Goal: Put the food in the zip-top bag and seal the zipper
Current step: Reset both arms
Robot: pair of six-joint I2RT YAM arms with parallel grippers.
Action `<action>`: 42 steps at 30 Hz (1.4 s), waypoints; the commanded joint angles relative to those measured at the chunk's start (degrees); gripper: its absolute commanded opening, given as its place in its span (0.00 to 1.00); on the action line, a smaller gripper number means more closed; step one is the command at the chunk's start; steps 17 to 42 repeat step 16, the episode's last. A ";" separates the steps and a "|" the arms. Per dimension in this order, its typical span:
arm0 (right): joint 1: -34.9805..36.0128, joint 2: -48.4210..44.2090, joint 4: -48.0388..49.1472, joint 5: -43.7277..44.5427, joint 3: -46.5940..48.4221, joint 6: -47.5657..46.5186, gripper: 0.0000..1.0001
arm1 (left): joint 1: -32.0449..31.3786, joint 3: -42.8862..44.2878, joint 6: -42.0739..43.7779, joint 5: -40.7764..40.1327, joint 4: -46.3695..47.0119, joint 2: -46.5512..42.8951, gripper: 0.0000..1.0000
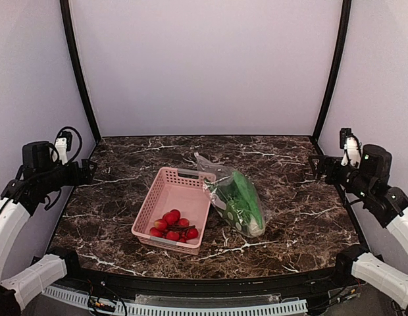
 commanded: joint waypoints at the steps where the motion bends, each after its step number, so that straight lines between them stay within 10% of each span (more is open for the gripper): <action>1: -0.21 -1.68 4.46 1.79 -2.39 -3.80 0.99 | 0.27 -1.17 1.81 -1.90 1.79 -1.44 0.99; 42: -0.21 -2.64 4.08 2.96 -3.46 -4.90 0.99 | 0.27 -1.24 2.11 -1.12 1.63 0.23 0.99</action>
